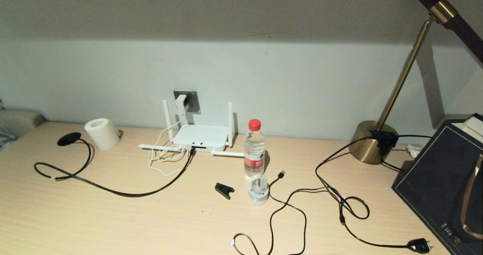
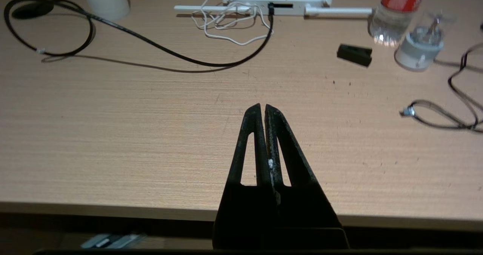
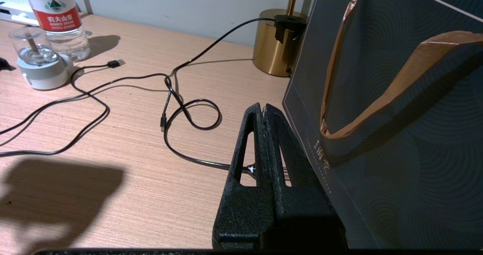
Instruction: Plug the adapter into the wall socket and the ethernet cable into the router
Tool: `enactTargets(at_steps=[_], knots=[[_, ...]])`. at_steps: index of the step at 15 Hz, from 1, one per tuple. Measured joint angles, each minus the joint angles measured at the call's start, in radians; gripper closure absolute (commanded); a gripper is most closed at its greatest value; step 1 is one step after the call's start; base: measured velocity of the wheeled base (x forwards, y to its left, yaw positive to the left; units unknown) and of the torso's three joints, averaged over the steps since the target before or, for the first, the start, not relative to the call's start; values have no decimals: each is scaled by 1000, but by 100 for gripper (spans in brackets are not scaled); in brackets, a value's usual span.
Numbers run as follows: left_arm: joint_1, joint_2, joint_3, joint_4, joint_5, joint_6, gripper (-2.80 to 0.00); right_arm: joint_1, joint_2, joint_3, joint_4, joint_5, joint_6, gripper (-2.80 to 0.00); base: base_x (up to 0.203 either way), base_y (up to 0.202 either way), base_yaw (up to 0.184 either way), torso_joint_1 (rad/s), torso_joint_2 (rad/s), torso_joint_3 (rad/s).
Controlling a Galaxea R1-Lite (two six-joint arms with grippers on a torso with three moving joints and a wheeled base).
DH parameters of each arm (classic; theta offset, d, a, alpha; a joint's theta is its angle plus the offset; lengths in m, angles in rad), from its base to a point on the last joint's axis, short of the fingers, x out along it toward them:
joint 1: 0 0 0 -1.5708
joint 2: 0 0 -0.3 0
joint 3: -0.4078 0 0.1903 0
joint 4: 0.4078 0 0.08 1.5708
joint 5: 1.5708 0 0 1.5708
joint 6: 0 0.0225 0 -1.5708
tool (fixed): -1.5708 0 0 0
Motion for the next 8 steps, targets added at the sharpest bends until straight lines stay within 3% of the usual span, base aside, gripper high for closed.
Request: enactTargets(at_steps=[2, 8], knots=[[-2, -16, 1, -3, 13, -50, 0, 0, 0, 0, 0, 0, 14, 0, 0, 0, 0, 0, 0, 0], [-2, -23, 2, -3, 14, -52, 0, 0, 0, 0, 0, -4, 39, 0, 0, 0, 0, 0, 0, 0]])
